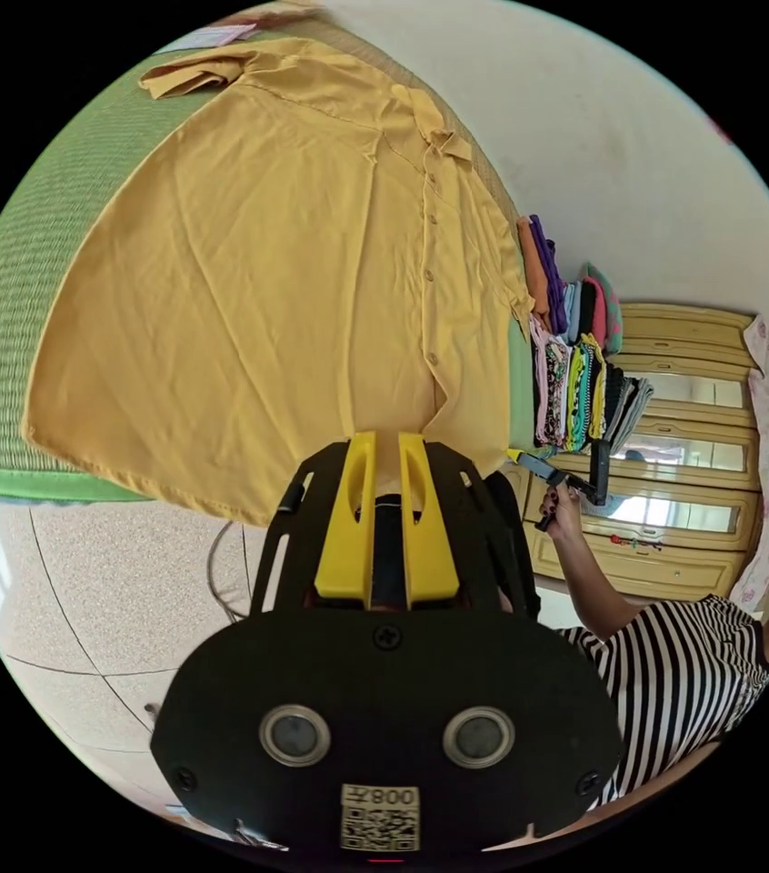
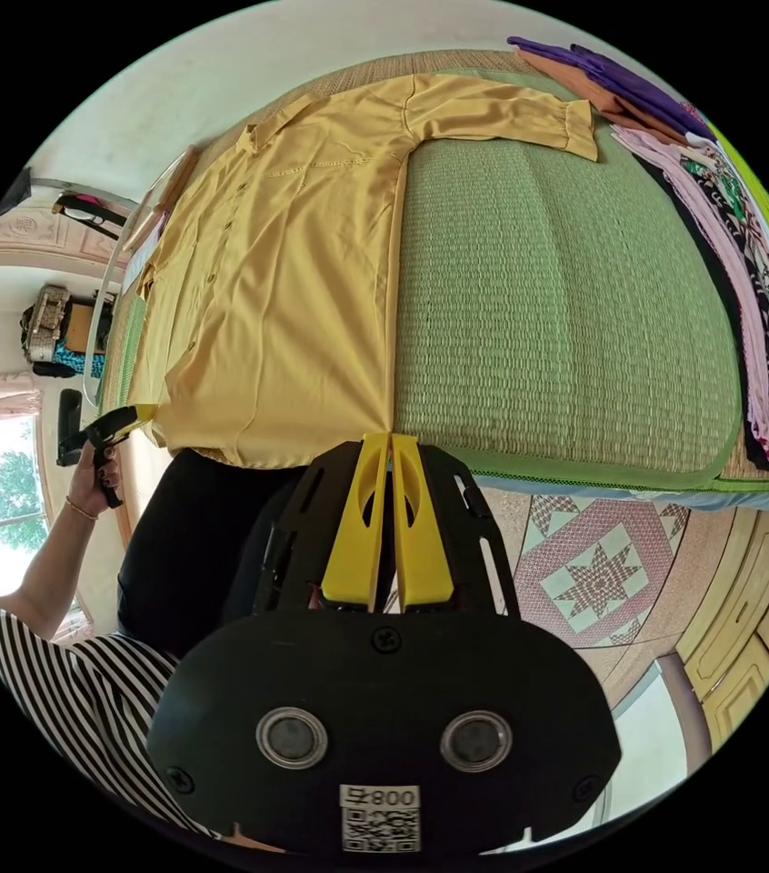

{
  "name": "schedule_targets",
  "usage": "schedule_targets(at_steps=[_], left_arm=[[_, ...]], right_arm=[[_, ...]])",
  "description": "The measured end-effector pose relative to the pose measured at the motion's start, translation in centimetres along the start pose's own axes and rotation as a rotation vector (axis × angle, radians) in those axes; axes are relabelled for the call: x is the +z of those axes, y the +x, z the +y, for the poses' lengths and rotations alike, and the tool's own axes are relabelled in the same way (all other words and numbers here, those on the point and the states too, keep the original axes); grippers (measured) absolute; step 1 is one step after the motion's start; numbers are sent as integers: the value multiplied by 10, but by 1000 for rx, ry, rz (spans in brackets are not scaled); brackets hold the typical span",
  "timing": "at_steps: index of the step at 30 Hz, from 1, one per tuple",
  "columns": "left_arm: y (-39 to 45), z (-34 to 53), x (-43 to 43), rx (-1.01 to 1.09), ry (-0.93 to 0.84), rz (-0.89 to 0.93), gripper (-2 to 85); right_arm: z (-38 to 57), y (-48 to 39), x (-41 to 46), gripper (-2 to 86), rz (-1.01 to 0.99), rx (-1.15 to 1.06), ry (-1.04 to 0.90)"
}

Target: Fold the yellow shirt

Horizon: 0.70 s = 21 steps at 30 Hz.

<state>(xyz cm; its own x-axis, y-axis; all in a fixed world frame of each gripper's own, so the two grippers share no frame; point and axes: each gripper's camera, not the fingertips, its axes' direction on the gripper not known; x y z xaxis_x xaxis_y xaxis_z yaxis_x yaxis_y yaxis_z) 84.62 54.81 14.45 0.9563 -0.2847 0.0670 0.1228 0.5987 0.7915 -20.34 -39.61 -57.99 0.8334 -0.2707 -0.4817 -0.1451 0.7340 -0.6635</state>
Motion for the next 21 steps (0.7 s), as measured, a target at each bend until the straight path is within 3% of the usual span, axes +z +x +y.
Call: schedule_targets(at_steps=[11, 17, 21], left_arm=[[-1, -9, -11, 2, -61, -64, 20], [38, -15, -22, 152, -36, -18, 23], [52, -30, 6, 199, -236, -84, 17]], right_arm=[[10, 32, 15, 127, -4, -2, -2], [14, 47, 28, 118, -28, 0, 4], [15, 54, 34, 108, -18, -4, -2]])
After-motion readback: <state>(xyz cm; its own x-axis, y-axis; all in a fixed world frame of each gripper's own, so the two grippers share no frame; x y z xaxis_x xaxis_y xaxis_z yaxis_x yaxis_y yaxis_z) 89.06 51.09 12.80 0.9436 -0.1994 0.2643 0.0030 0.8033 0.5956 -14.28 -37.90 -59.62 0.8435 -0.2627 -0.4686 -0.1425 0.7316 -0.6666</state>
